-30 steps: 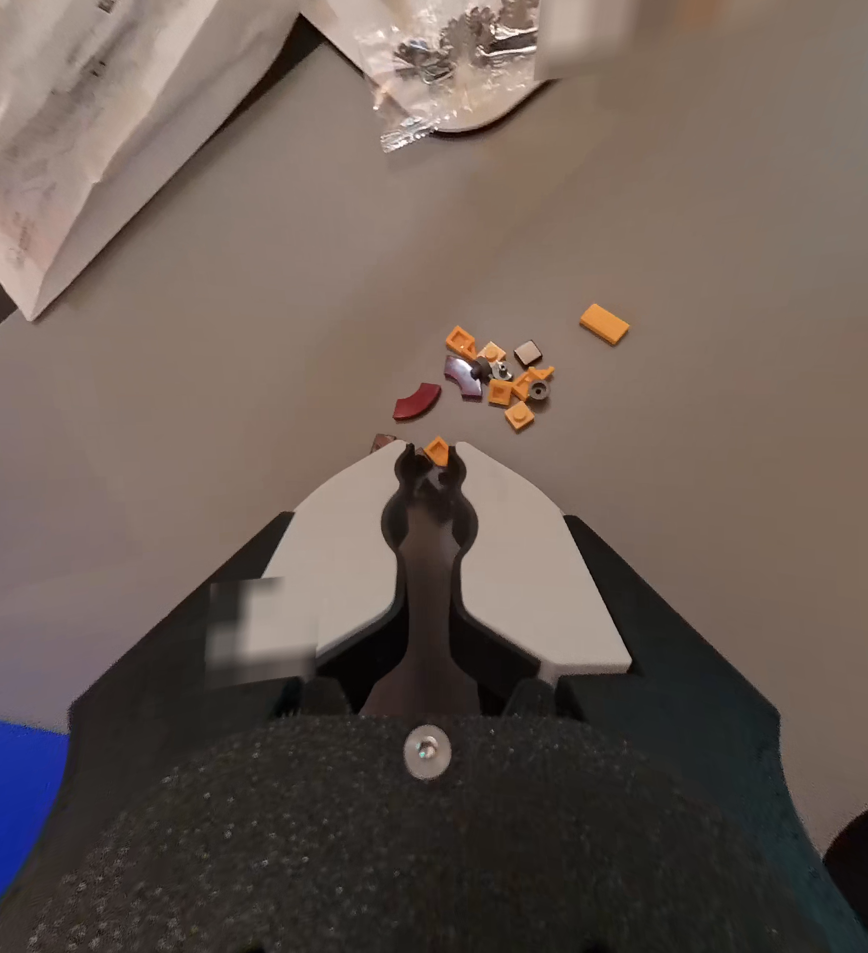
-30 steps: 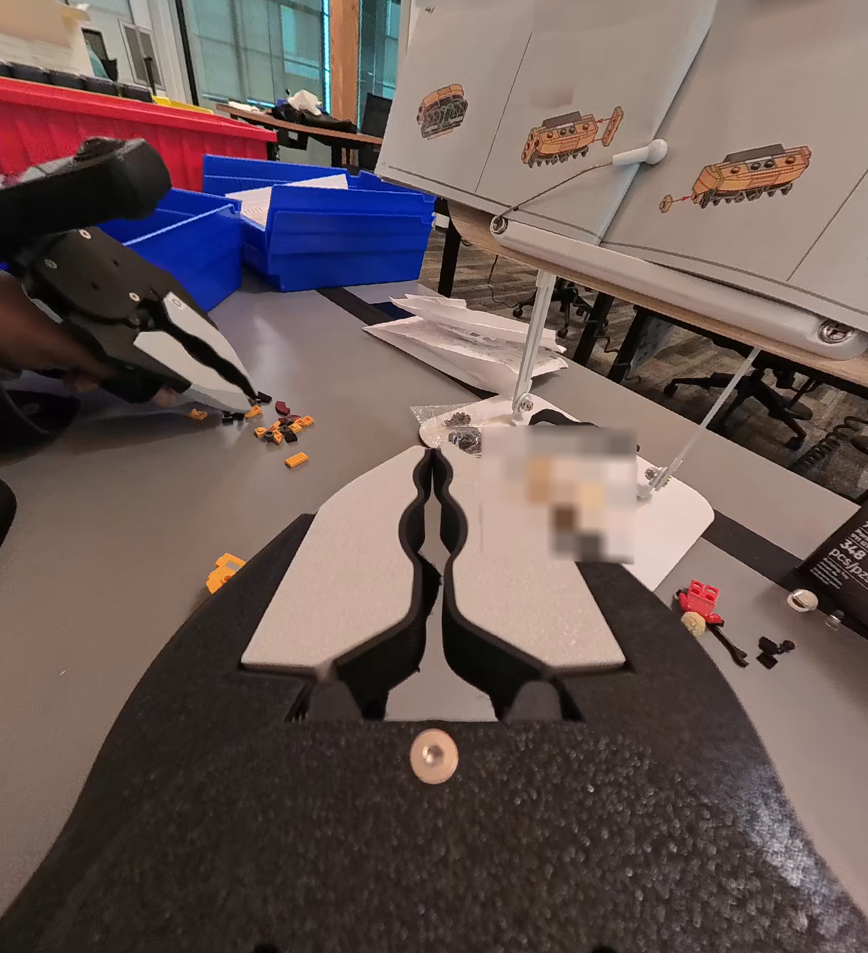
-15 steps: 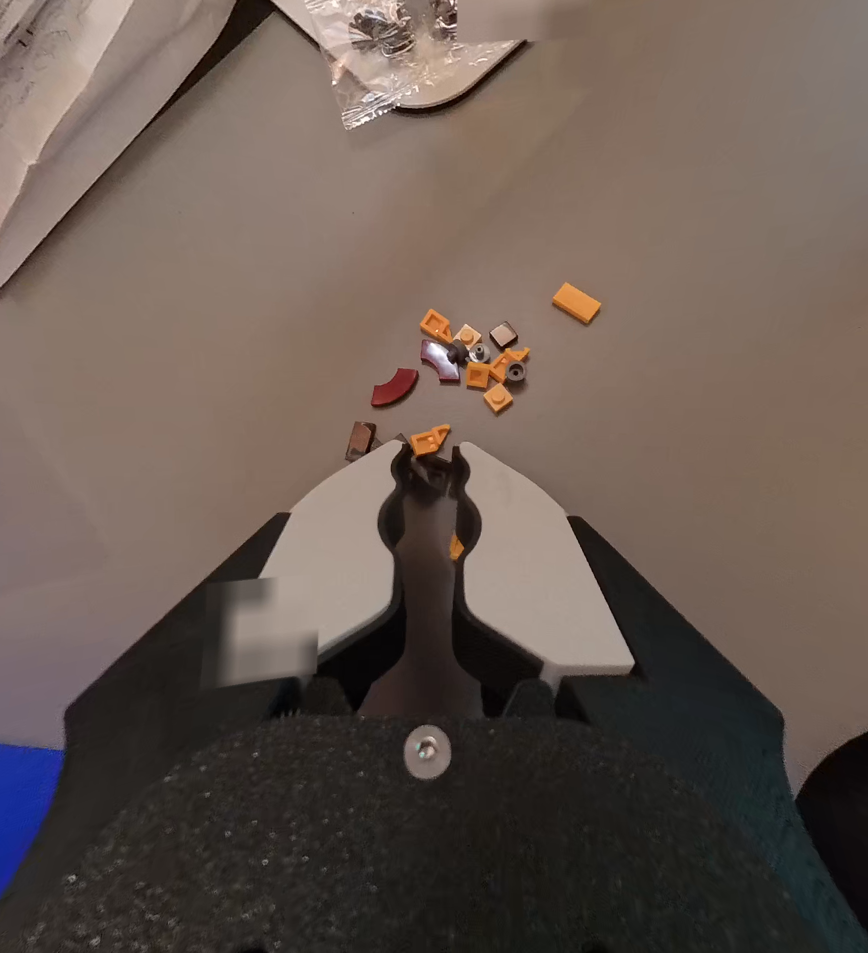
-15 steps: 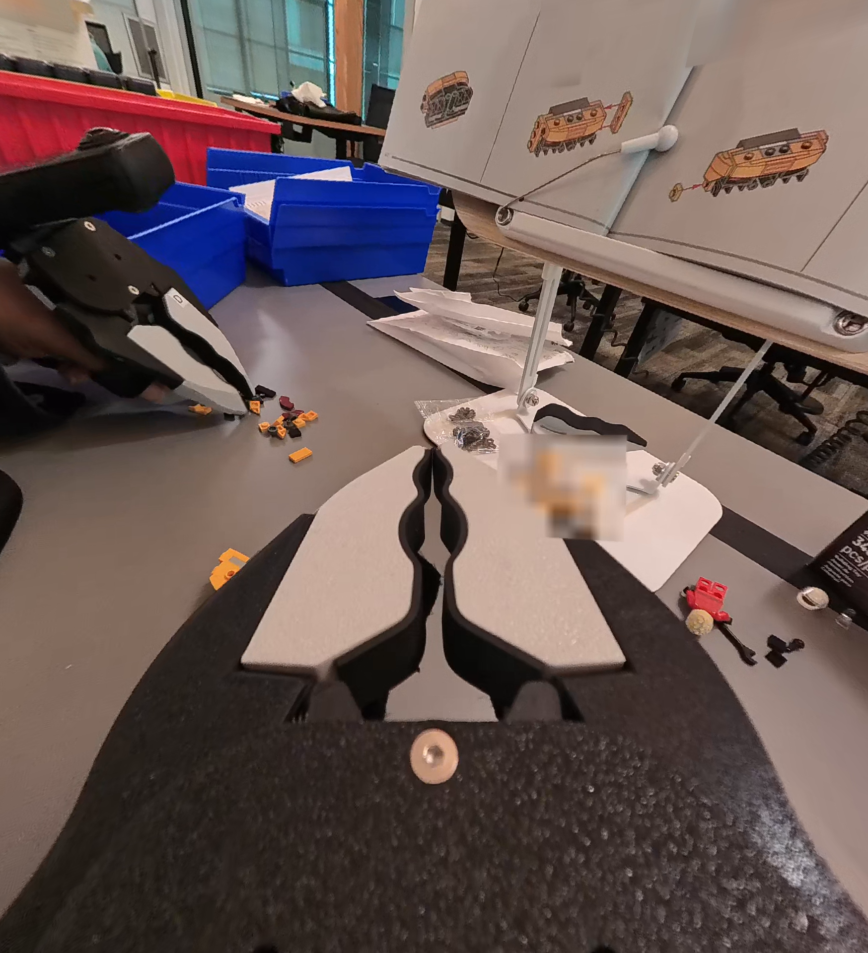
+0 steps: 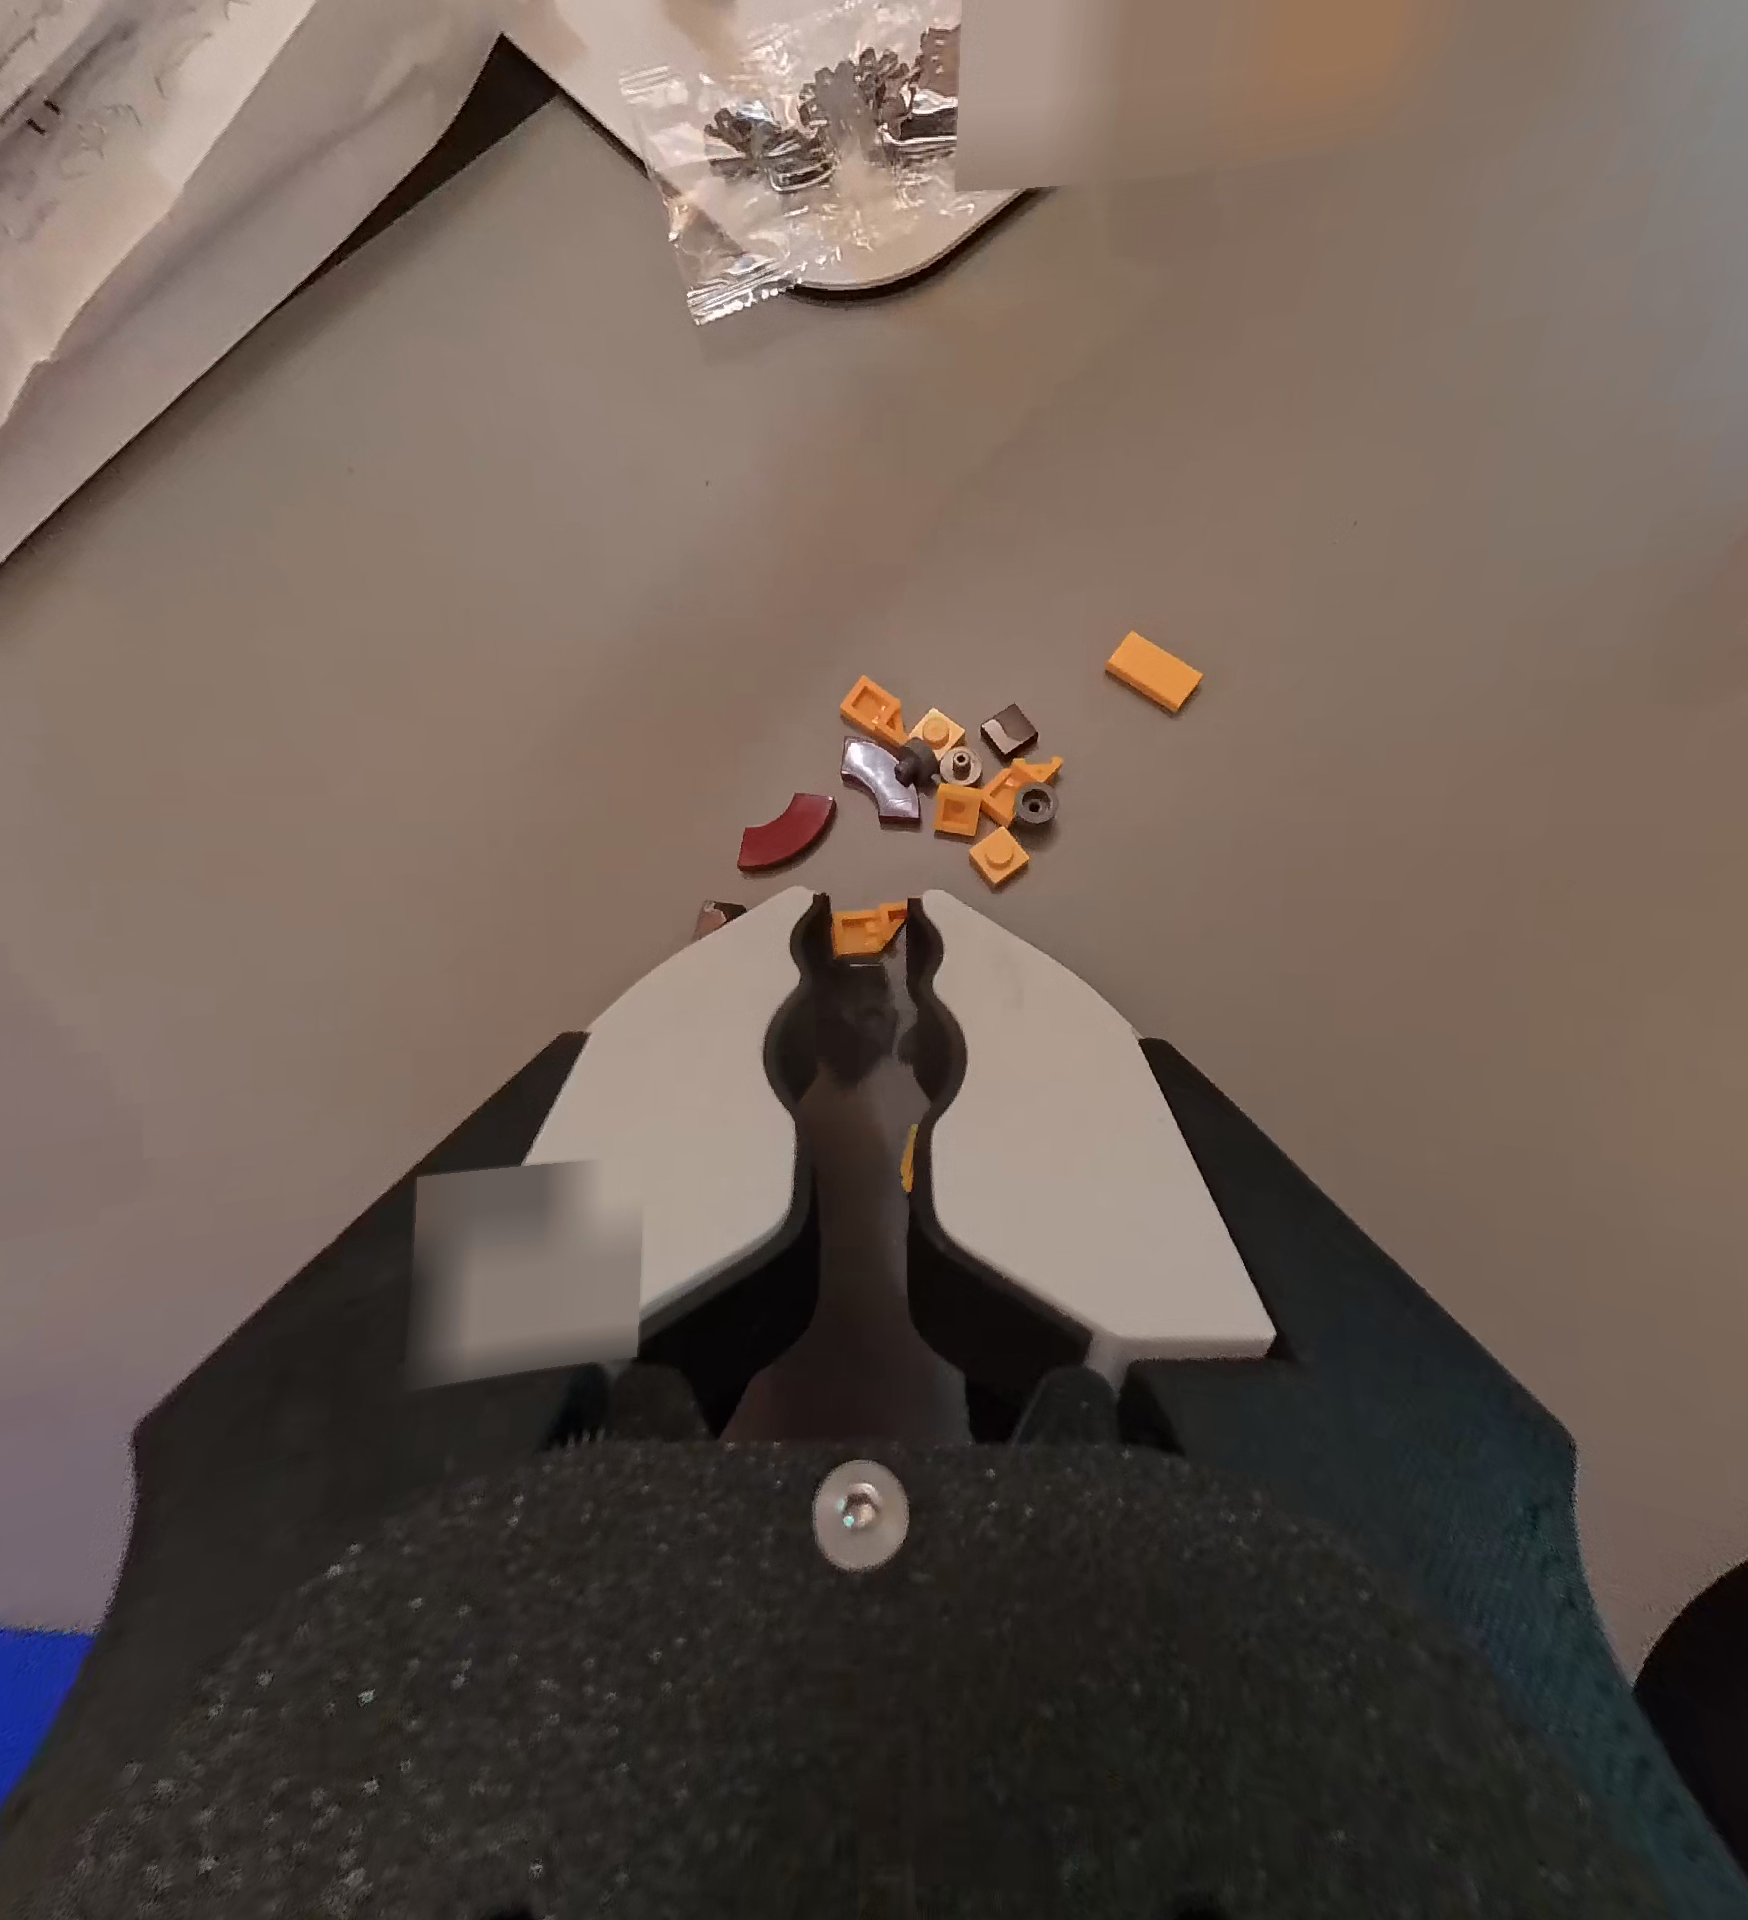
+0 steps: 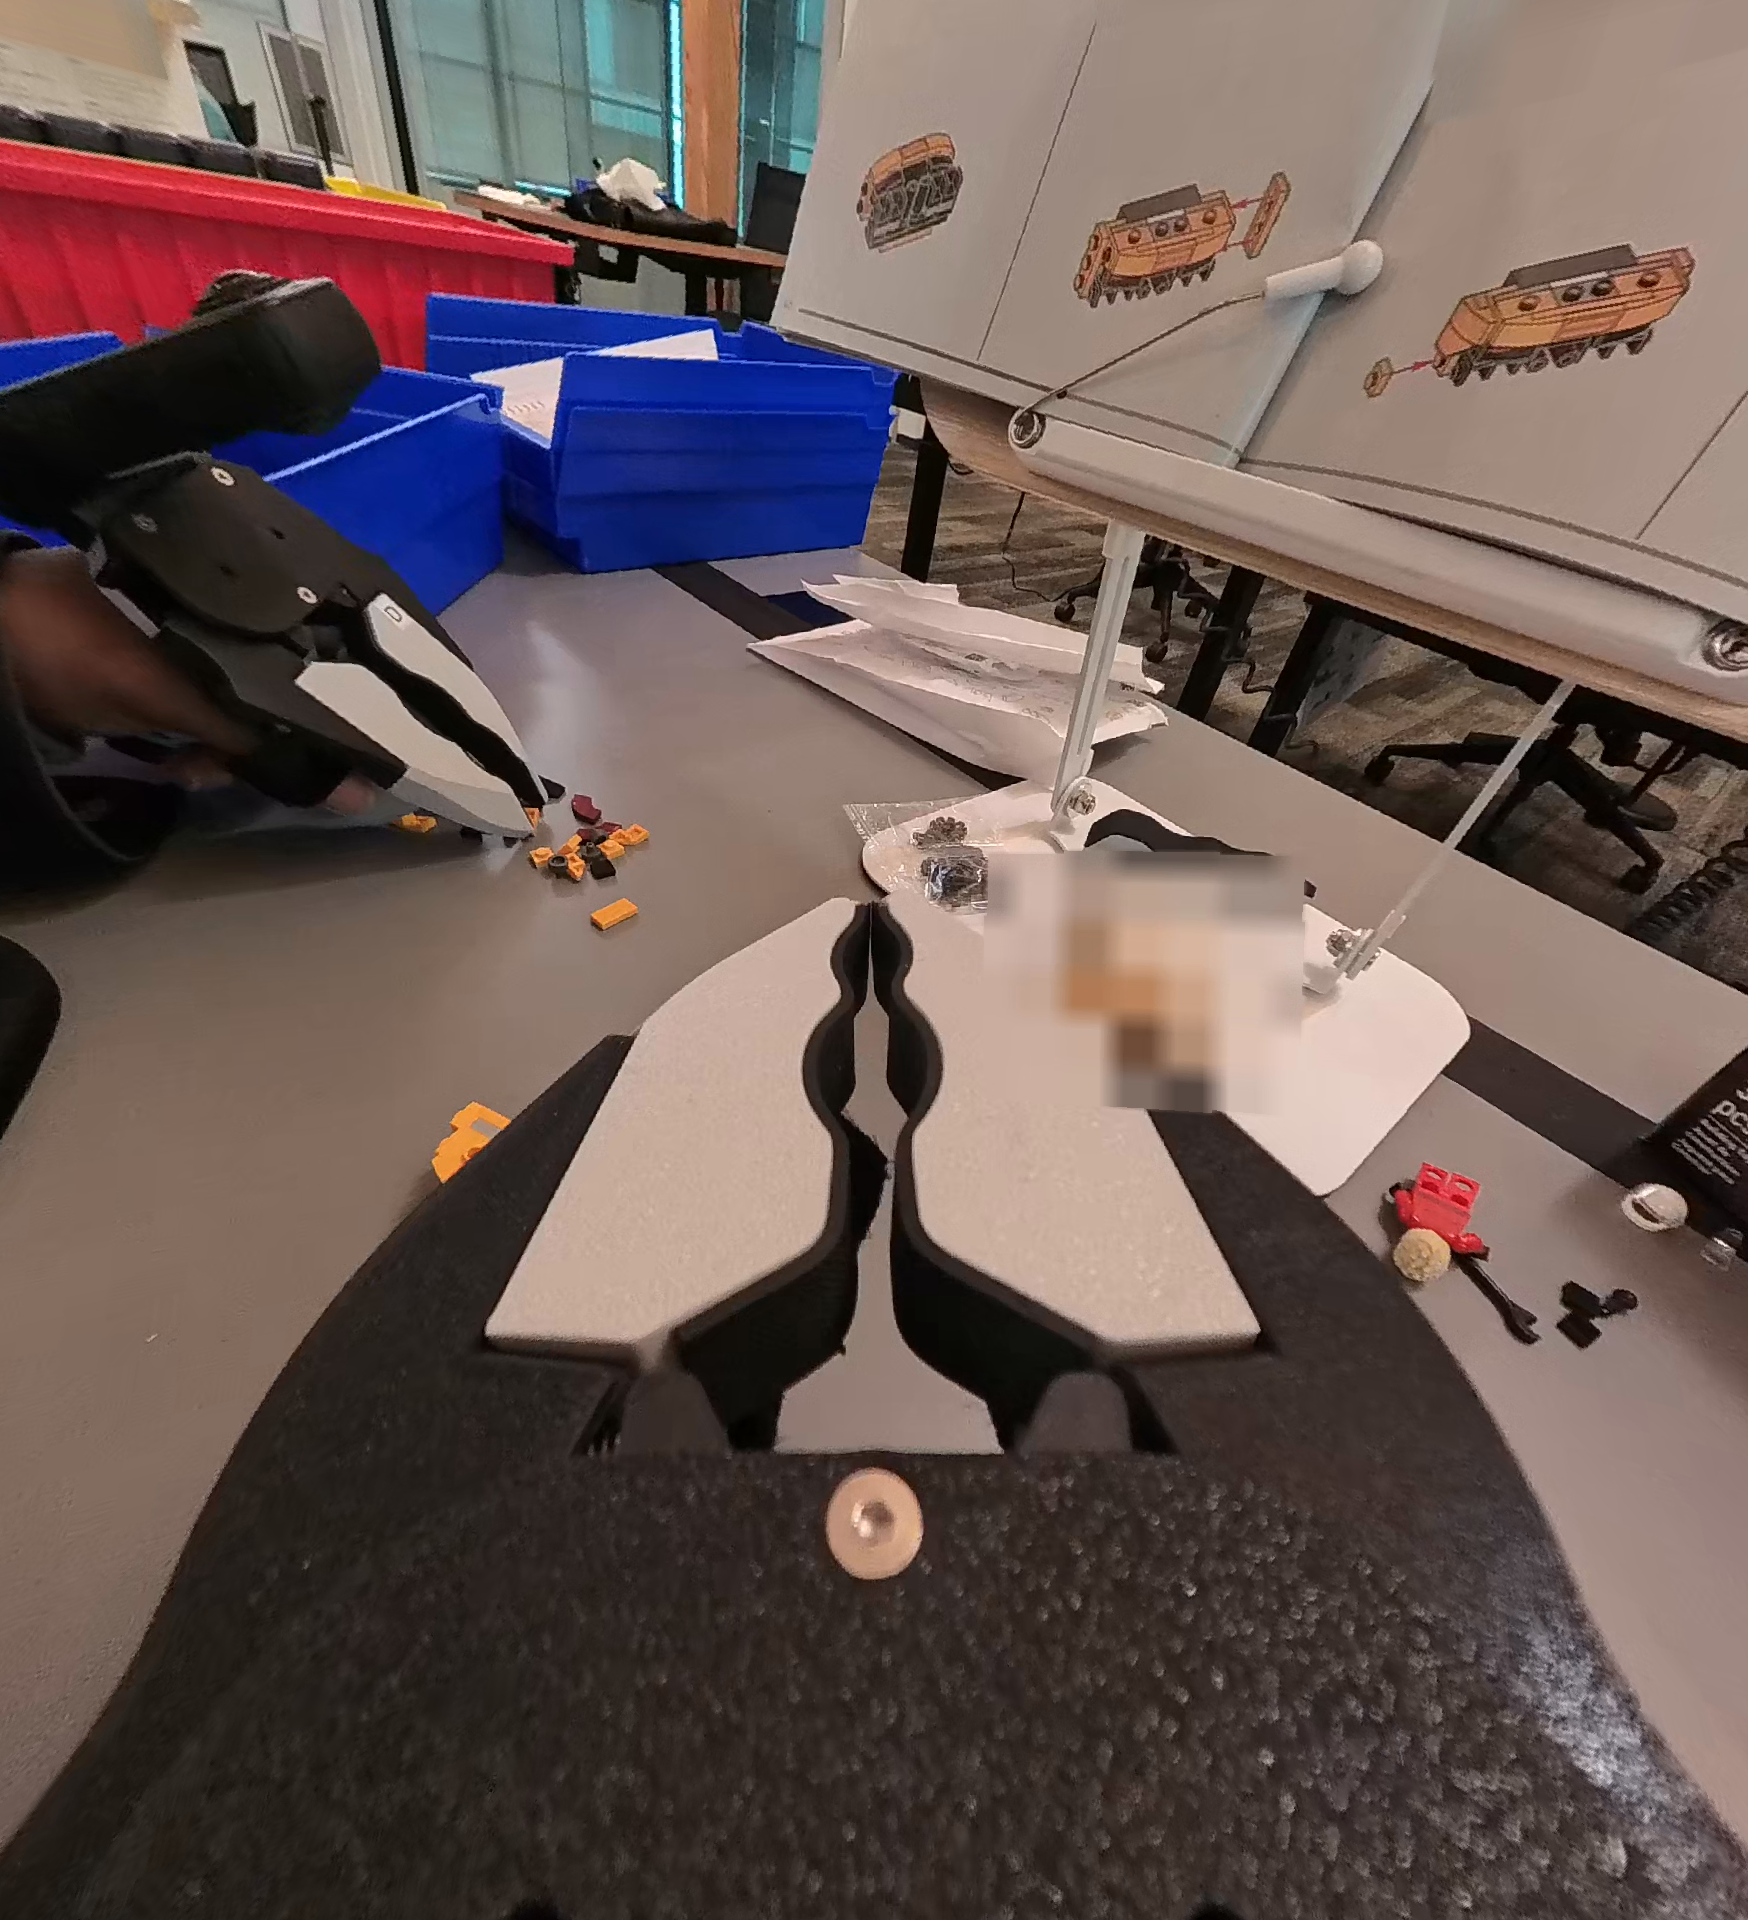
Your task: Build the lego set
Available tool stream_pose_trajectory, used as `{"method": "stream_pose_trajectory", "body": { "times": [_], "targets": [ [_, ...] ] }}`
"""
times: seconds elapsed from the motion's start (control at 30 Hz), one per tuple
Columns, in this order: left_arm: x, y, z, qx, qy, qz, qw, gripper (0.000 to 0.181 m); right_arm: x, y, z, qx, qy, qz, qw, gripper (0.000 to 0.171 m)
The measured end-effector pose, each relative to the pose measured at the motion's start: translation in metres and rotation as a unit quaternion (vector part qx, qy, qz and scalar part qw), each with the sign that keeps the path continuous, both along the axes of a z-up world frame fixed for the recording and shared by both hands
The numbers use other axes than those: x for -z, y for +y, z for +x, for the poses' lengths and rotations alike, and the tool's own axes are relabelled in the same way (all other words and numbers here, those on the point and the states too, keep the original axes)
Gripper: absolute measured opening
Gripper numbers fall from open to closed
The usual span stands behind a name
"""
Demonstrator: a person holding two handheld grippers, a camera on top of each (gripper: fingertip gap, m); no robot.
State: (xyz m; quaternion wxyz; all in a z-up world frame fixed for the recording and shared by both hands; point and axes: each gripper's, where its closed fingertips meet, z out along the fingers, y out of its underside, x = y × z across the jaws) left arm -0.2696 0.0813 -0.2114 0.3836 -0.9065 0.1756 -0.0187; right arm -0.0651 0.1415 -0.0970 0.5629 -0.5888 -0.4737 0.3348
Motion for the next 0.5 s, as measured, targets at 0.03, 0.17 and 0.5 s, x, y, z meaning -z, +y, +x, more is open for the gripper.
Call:
{"method": "stream_pose_trajectory", "body": {
  "times": [0.03, 0.17, 0.5],
  "targets": [
    [0.0001, -0.0001, 0.0003, 0.001, -0.001, 0.000, 1.000, 0.013, 0.0004, -0.0001, -0.0002, 0.000, -0.001, -0.001, 1.000, 0.000],
    [0.0003, -0.0001, 0.0018, 0.005, -0.002, -0.002, 1.000, 0.013, 0.0005, -0.0001, -0.0004, 0.000, -0.001, -0.001, 1.000, 0.000],
    [0.0001, 0.0020, 0.0018, 0.007, 0.010, 0.006, 1.000, 0.011, 0.0003, 0.0000, -0.0005, 0.000, -0.001, 0.000, 1.000, 0.000]
  ]
}}
